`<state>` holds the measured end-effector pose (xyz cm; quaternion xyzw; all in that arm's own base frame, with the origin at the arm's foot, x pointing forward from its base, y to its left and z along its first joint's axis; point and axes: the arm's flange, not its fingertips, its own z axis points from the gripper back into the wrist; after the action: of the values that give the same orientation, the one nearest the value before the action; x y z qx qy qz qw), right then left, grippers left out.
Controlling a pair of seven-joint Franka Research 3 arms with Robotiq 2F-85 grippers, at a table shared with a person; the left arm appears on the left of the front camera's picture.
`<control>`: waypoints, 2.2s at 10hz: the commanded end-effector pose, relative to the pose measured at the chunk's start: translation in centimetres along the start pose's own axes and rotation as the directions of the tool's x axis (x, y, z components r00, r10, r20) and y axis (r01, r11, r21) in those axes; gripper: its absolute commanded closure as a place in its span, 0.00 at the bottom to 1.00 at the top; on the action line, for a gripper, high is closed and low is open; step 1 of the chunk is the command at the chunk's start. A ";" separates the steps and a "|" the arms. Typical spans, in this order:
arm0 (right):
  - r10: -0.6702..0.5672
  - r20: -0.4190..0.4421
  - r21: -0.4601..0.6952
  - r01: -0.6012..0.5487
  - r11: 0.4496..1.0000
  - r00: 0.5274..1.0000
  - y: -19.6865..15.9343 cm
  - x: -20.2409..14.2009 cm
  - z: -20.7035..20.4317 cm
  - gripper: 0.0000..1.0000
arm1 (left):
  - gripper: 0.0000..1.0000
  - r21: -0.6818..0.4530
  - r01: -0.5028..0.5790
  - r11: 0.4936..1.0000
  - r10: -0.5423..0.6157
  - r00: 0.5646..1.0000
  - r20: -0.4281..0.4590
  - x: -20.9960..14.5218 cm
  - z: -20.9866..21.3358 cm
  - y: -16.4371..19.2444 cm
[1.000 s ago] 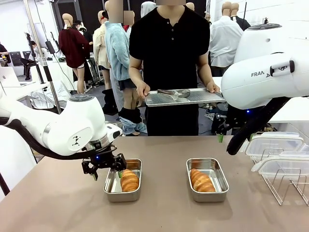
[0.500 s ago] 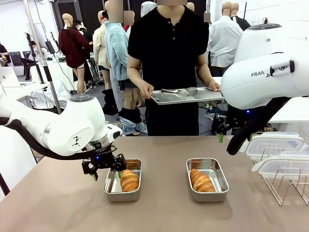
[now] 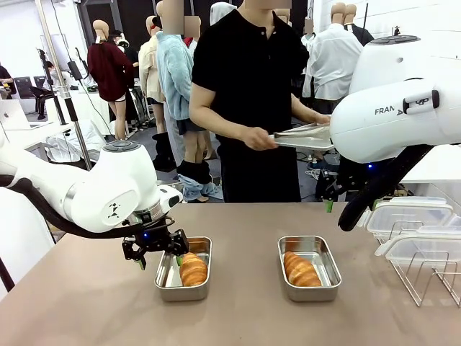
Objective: Place the bread in airtight containers.
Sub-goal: Pick up one Airtight Container lid and hand it to the human.
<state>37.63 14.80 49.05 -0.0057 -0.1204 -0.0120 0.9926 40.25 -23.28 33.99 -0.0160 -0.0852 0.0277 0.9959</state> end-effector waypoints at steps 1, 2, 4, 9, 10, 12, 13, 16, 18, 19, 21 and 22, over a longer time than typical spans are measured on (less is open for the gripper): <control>0.001 0.001 0.002 -0.001 1.000 1.000 0.1 -0.1 0.0 0.00 | 0.00 0.000 0.000 1.000 0.000 1.000 0.000 0.0 0.0 0.0; 0.001 0.001 0.002 -0.001 1.000 1.000 0.1 -0.1 0.0 0.00 | 0.00 -0.005 0.006 1.000 -0.006 1.000 -0.004 0.4 0.6 0.1; 0.001 0.001 0.002 -0.001 1.000 1.000 0.1 -0.1 0.0 0.00 | 0.00 -0.007 0.042 0.999 -0.042 0.999 0.027 1.2 3.0 -0.3; 0.001 0.001 0.002 -0.001 1.000 1.000 0.1 -0.1 0.0 0.00 | 0.00 -0.091 0.156 0.984 -0.147 0.985 0.090 2.1 12.0 0.2; 0.001 0.001 0.002 -0.001 1.000 1.000 0.1 -0.1 0.0 0.00 | 0.00 -0.099 0.179 0.979 -0.167 0.979 0.116 2.1 13.7 0.3; 0.001 0.001 0.002 -0.001 1.000 1.000 0.1 -0.1 0.0 0.00 | 0.00 -0.103 0.209 0.972 -0.194 0.971 0.143 1.7 15.4 0.6; 0.001 0.001 0.002 -0.001 1.000 1.000 0.1 -0.1 0.0 0.00 | 0.00 -0.105 0.209 0.972 -0.193 0.971 0.140 1.5 15.6 0.7; 0.001 0.001 0.002 -0.001 1.000 1.000 0.1 -0.1 0.0 0.00 | 0.00 -0.121 0.214 0.969 -0.192 0.967 0.169 0.7 16.6 1.1; 0.001 0.001 0.002 -0.001 1.000 1.000 0.1 -0.1 0.0 0.00 | 0.00 -0.138 0.220 0.966 -0.198 0.967 0.159 0.6 16.6 0.9; 0.001 0.001 0.002 -0.001 1.000 1.000 0.1 -0.1 0.0 0.00 | 0.00 -0.089 0.193 0.977 -0.176 0.969 0.171 1.2 16.7 0.3; 0.001 0.001 0.002 -0.001 1.000 1.000 0.1 -0.1 0.0 0.00 | 0.00 -0.089 0.193 0.977 -0.176 0.969 0.171 1.2 16.7 0.3; 0.001 0.001 0.002 -0.001 1.000 1.000 0.1 -0.1 0.0 0.00 | 0.00 -0.089 0.193 0.977 -0.176 0.969 0.171 1.2 16.7 0.3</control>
<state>37.63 14.79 49.07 -0.0057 -0.1207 -0.0121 0.9926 38.41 -22.48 50.55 -0.0623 -0.1664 -0.0694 0.9816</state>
